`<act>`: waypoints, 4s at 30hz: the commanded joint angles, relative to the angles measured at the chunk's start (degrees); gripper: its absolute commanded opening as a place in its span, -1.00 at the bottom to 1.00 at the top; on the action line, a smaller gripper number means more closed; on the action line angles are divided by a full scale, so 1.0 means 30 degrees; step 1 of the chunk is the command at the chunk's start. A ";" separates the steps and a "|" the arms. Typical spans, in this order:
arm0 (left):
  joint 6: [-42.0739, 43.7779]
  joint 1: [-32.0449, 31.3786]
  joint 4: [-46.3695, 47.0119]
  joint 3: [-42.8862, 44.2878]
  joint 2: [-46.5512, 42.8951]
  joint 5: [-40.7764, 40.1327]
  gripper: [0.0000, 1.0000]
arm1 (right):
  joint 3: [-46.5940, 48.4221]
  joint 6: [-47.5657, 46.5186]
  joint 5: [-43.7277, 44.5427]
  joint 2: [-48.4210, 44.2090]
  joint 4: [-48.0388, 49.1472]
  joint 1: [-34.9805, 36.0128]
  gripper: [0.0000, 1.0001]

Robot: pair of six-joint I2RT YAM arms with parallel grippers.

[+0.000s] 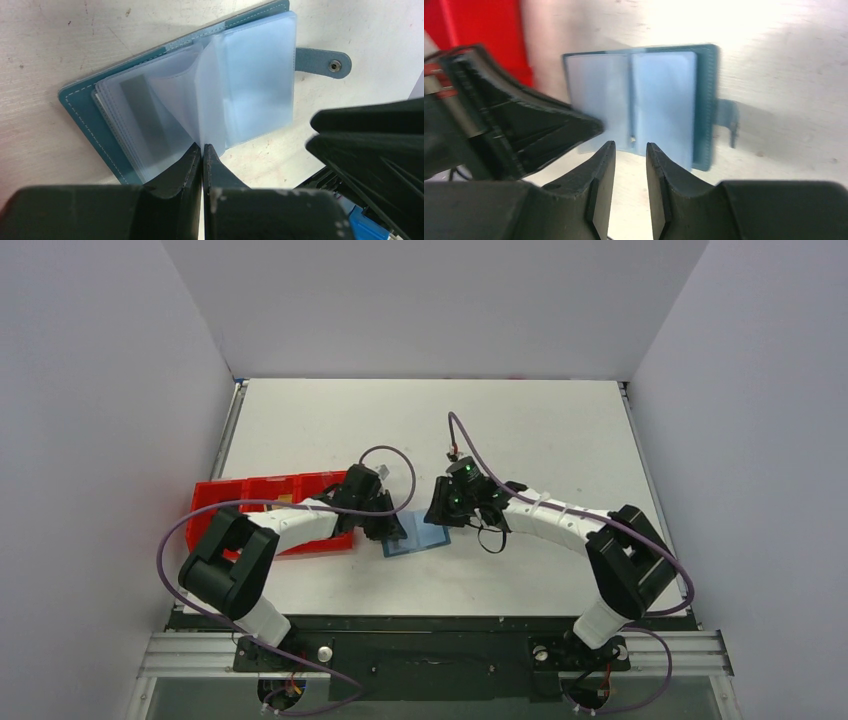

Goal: Take the credit cards out of the card holder
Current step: Remove the credit card from the card holder.

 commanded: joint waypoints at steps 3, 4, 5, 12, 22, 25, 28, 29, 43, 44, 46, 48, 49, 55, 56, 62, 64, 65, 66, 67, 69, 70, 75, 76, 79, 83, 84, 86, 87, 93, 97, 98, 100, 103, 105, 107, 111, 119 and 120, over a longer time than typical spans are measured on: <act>0.0417 -0.0247 -0.0042 0.0983 -0.0291 -0.0045 -1.00 | -0.0611 -0.0706 0.2513 0.0840 -0.0627 -0.0148 -0.49; 0.0417 -0.0266 -0.0043 0.1015 -0.0240 -0.0008 -1.00 | -0.0668 -0.0713 0.2571 0.1097 -0.0410 -0.0167 -0.50; 0.0417 -0.0295 -0.0022 0.1035 -0.0217 -0.0016 -1.00 | -0.0746 -0.0741 0.2551 0.1232 -0.0261 -0.0182 -0.51; 0.0417 -0.0521 0.0077 0.1606 0.0045 0.0239 -1.00 | -0.0962 -0.0529 0.2067 0.2341 0.0737 -0.0187 -0.75; 0.0174 -0.1223 0.0541 0.2959 0.1479 0.0675 -1.00 | -0.1621 -0.0364 0.1379 0.2055 0.1697 -0.0182 -0.79; 0.0003 -0.1251 0.0908 0.3249 0.2078 0.0949 -1.00 | -0.1847 -0.0288 0.1049 0.1814 0.2127 -0.0183 -0.79; -0.0182 -0.1303 0.1375 0.3447 0.2413 0.1172 -0.83 | -0.2076 -0.0167 0.0806 0.1539 0.2481 -0.0180 -0.79; -0.0190 -0.1307 0.1427 0.3536 0.2567 0.1204 -0.77 | -0.2153 -0.0151 0.0701 0.1403 0.2623 -0.0198 -0.79; -0.0198 -0.1355 0.2344 0.4017 0.2692 0.1715 -0.10 | -0.2546 0.0128 0.1482 -0.2063 0.1744 -0.0594 -0.79; -0.0183 -0.1362 0.2366 0.4140 0.2703 0.1729 -0.09 | -0.2505 0.0100 0.1661 -0.2383 0.1487 -0.0595 -0.79; -0.0149 -0.1354 0.2378 0.4327 0.2838 0.1813 -0.07 | -0.2499 0.0074 0.1921 -0.2840 0.1175 -0.0604 -0.79; -0.0163 -0.1382 0.2423 0.4504 0.3034 0.1970 -0.05 | -0.2579 0.0086 0.2140 -0.3208 0.0978 -0.0638 -0.79; -0.0167 -0.1424 0.2418 0.4567 0.3076 0.2012 -0.03 | -0.2589 0.0082 0.2190 -0.3323 0.0916 -0.0680 -0.79; -0.0169 -0.1465 0.2195 0.4924 0.3151 0.1799 0.02 | -0.2597 -0.0102 0.2337 -0.3872 0.0454 -0.0698 -0.78; -0.0110 -0.1423 0.2160 0.5018 0.3016 0.1634 0.02 | -0.2555 -0.0133 0.2212 -0.3839 0.0395 -0.0695 -0.78; 0.0498 -0.0825 0.0120 0.5161 0.1984 0.0204 0.04 | -0.2054 -0.0340 0.1896 -0.3595 0.0276 -0.0353 -0.74; 0.0636 -0.0474 -0.0607 0.4960 0.1419 -0.0326 0.04 | -0.1659 -0.0532 0.1929 -0.3284 0.0134 -0.0010 -0.71; 0.0801 -0.0351 -0.0838 0.4822 0.0920 -0.0759 0.04 | -0.1317 -0.0567 0.1978 -0.3170 0.0081 0.0151 -0.69; 0.0873 -0.0060 -0.1327 0.4741 0.0671 -0.1007 0.04 | -0.1152 -0.0675 0.2035 -0.2850 0.0057 0.0469 -0.64; 0.1036 0.0105 -0.1608 0.4606 0.0103 -0.1471 0.04 | -0.0743 -0.0727 0.2115 -0.2645 -0.0034 0.0654 -0.61; 0.1271 0.0653 -0.2283 0.4198 -0.0772 -0.1952 0.04 | -0.0012 -0.0941 0.2209 -0.1562 -0.0172 0.1193 -0.51; 0.1313 0.1092 -0.2618 0.4018 -0.1069 -0.2102 0.04 | 0.0247 -0.1105 0.2238 -0.1254 -0.0216 0.1506 -0.44; 0.1544 0.2994 -0.3404 0.2174 -0.3674 -0.1945 0.05 | 0.2778 -0.1765 0.2802 0.1774 -0.1018 0.2415 -0.32; 0.1636 0.3530 -0.3616 0.1981 -0.3970 -0.1831 0.04 | 0.3063 -0.1934 0.2901 0.2157 -0.1151 0.2603 -0.32; 0.1896 0.4449 -0.4138 0.1383 -0.5366 -0.1734 0.05 | 0.4029 -0.2109 0.3219 0.3603 -0.1415 0.2889 -0.25; 0.1942 0.5390 -0.4550 0.0861 -0.6486 -0.1245 0.05 | 0.5202 -0.2525 0.3770 0.5010 -0.2129 0.3285 -0.21; 0.1904 0.5540 -0.4503 0.0782 -0.6621 -0.0901 0.05 | 0.5389 -0.2651 0.3825 0.5181 -0.2264 0.3351 -0.21; 0.1844 0.5954 -0.4403 0.0505 -0.6926 -0.0446 0.05 | 0.5888 -0.2822 0.4583 0.5613 -0.2755 0.3584 -0.20; 0.1849 0.6138 -0.4377 0.0398 -0.7143 -0.0367 0.05 | 0.6232 -0.2870 0.5227 0.5842 -0.3249 0.3774 -0.18; 0.1911 0.6391 -0.4235 0.0117 -0.7228 0.0116 0.05 | 0.6939 -0.3056 0.6511 0.6663 -0.4241 0.4356 -0.14; 0.1882 0.6367 -0.3981 0.0013 -0.7037 0.0431 0.05 | 0.6996 -0.2953 0.6407 0.6995 -0.4271 0.4500 -0.14; 0.1867 0.6387 -0.3946 -0.0018 -0.6936 0.0482 0.05 | 0.7000 -0.2935 0.6291 0.7162 -0.4287 0.4508 -0.14; 0.1840 0.6357 -0.3806 -0.0093 -0.6826 0.0665 0.05 | 0.6925 -0.2883 0.6067 0.7446 -0.4282 0.4480 -0.14; 0.1850 0.6318 -0.3685 -0.0179 -0.6786 0.0805 0.05 | 0.6613 -0.2757 0.5957 0.7673 -0.4277 0.4457 -0.14; 0.1827 0.6271 -0.3660 -0.0272 -0.6760 0.0811 0.05 | 0.6136 -0.2616 0.5944 0.7708 -0.4233 0.4419 -0.17; 0.1783 0.6155 -0.3561 -0.0337 -0.6684 0.0845 0.05 | 0.5564 -0.2433 0.5535 0.7624 -0.3986 0.4340 -0.28; 0.1668 0.5415 -0.3314 -0.0359 -0.6279 0.0742 0.05 | 0.4009 -0.1896 0.4282 0.7238 -0.2551 0.3761 -0.69; 0.1103 0.3397 -0.2387 -0.0130 -0.4744 0.0243 0.02 | 0.1638 -0.0866 0.1692 0.6795 -0.0139 0.2463 -1.00; 0.0977 0.3196 -0.2139 -0.0123 -0.4564 0.0181 0.02 | 0.1468 -0.0683 0.1497 0.6762 0.0094 0.2325 -1.00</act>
